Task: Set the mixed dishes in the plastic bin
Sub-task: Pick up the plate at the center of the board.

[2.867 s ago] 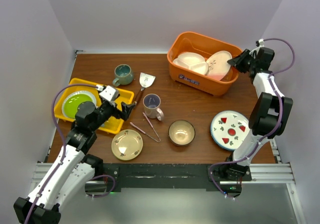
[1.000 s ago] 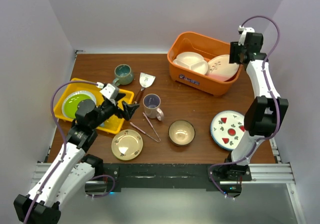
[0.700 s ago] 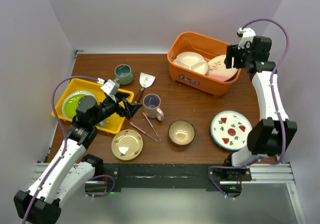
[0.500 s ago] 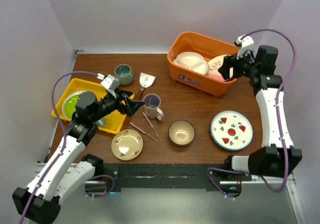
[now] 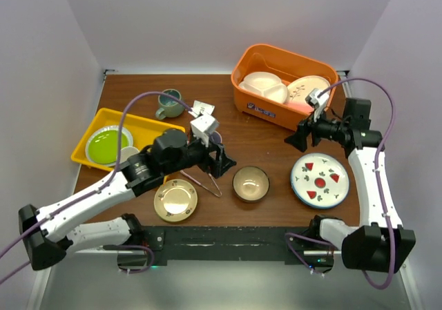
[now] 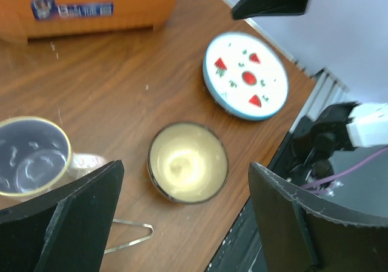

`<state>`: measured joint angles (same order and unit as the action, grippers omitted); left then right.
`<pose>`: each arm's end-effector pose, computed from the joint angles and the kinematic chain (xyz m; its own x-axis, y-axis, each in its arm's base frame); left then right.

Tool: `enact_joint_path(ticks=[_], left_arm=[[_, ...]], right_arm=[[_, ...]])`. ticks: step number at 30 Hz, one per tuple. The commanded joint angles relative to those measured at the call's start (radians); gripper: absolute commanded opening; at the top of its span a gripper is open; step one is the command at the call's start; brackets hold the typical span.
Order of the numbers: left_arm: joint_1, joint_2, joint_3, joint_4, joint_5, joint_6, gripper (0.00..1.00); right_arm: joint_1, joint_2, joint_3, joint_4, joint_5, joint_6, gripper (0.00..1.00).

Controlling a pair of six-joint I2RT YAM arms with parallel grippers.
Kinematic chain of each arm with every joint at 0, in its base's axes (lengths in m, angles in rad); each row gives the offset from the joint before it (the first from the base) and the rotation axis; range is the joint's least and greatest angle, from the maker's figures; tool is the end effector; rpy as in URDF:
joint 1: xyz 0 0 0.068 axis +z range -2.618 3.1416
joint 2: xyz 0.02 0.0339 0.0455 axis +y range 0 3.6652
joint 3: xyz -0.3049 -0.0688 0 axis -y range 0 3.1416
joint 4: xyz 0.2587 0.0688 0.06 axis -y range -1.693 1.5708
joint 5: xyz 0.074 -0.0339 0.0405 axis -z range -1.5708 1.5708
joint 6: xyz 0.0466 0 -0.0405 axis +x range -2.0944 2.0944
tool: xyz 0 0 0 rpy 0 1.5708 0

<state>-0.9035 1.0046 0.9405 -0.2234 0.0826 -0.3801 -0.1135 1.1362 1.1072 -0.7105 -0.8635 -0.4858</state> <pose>0.1418 -0.1861 0.3800 -0.4716 0.0011 -0.8818 0.7073 0.5977 -0.3775 0.2315 0.0093 0.3723 -0.3660 -0.2636 -0.8925 -0.7410 0.6628 0.1080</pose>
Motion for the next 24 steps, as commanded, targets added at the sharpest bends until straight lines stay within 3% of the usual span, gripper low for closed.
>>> enact_joint_path(ticks=[1,11,18,24], left_arm=[[-0.110,0.083,0.078,-0.070,-0.219,-0.016,0.89],[-0.232,0.256,0.156,-0.044,-0.348,-0.003,0.89],[-0.271,0.295,0.129,0.019,-0.340,-0.010,0.88],[-0.276,0.267,0.107,0.018,-0.343,0.059,0.88]], right_arm=[[-0.008,-0.079,-0.063,0.043,-0.130,-0.043,0.81],[-0.040,-0.131,-0.133,0.088,-0.172,-0.040,0.86],[-0.041,-0.153,-0.167,0.157,-0.080,0.030,0.88],[-0.092,-0.022,-0.063,0.022,-0.011,-0.014,0.87]])
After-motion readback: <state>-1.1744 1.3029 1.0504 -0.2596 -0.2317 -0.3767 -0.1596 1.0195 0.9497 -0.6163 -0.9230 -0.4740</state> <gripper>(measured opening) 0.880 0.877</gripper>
